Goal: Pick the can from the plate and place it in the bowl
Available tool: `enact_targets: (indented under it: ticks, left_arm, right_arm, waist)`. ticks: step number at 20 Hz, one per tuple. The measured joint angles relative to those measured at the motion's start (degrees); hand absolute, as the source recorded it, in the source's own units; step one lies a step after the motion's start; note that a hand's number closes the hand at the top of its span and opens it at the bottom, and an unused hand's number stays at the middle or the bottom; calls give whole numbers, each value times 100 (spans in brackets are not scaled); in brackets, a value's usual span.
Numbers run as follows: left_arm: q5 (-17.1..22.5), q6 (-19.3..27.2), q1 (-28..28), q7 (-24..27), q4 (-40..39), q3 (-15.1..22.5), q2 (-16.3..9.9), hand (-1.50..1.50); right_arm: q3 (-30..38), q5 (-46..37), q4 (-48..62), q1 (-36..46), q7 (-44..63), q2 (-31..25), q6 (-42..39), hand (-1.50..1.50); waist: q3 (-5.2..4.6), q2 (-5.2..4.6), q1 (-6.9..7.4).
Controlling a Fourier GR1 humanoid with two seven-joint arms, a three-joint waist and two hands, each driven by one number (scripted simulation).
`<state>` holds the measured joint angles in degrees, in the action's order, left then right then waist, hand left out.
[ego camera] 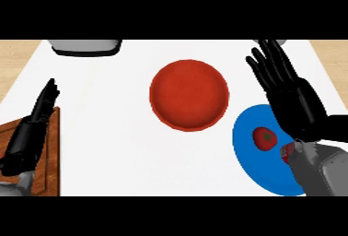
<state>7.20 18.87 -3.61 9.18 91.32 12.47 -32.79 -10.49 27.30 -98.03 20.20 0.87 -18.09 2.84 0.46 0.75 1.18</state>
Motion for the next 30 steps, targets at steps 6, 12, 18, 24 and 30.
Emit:
enact_targets:
  ticks: [6, 12, 18, 24, 30]
  left_arm:
    - [568, -55, -281, -151, -14, -553, 155, 0]
    - [1158, -157, -291, -303, -152, -1002, 295, 0]
    - [1431, -418, -383, -424, -232, -1264, 230, 0]
    - [1441, -480, -477, -433, -329, -1339, 273, 0]
    - [1458, -601, -536, -450, -378, -1405, 250, 0]
  right_arm:
    - [-750, 618, -590, -342, -3, -171, -1577, -150]
    - [-395, -1095, -1186, -1312, -1252, -979, -1542, -150]
    - [167, -2112, -1653, -2865, -2997, -1663, -1792, -150]
    - [1533, -2395, -2130, -3660, -3159, -2601, -1939, -150]
    - [2586, -2764, -2242, -4071, -2748, -3657, -2523, -150]
  waist:
    - [-31, -45, -109]
    - [-41, -1, -393]
    - [-37, -27, -371]
    - [-47, -31, -381]
    - [-55, -41, -329]
